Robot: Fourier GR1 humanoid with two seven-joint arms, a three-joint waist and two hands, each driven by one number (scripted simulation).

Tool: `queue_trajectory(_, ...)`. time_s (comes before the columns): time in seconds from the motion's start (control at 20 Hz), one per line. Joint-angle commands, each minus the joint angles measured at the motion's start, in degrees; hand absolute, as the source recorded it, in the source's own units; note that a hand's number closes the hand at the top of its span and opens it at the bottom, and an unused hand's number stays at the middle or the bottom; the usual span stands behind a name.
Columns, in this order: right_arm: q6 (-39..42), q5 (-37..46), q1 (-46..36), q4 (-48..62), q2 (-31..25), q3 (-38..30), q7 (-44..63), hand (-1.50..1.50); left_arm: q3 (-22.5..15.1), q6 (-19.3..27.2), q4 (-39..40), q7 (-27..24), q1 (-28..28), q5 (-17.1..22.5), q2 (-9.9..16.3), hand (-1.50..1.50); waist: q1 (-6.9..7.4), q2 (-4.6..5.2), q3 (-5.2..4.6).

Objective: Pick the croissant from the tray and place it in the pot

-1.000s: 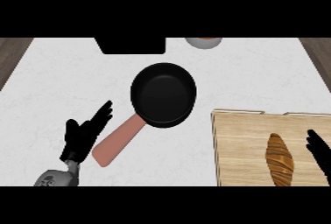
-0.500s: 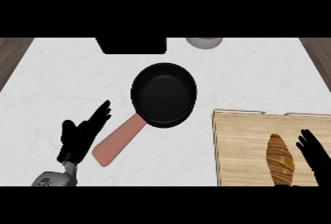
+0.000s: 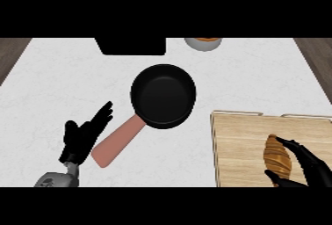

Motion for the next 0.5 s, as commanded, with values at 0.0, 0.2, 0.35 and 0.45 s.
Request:
queue_trajectory(0.0, 0.61, 1.07, -2.73, 3.58, 2.68, 2.20, -0.08, 1.50, 2.08, -1.25, 1.53, 0.50, -2.09, 1.12, 0.83, 0.00, 0.36, 0.86, 1.37)
queue_trajectory(0.2, 2.43, -0.88, -1.98, 8.65, 3.82, 0.40, -5.78, 1.50, 1.50, -0.65, 0.11, 1.36, -1.45, 0.34, 0.71, 0.00, 0.56, 0.86, 1.42)
queue_trajectory(0.35, 1.66, -0.94, -2.53, 10.67, 6.80, 0.60, -10.12, 1.50, 1.06, 0.44, 1.48, -1.17, -1.24, -0.84, -0.52, 0.00, 0.54, 0.95, 1.43)
queue_trajectory(0.45, 0.64, 0.42, -2.21, 7.30, 5.15, -0.07, -10.05, 1.50, 0.50, 0.47, -0.82, -0.20, 0.53, -0.77, -0.74, 0.00, 0.53, 0.78, 1.38)
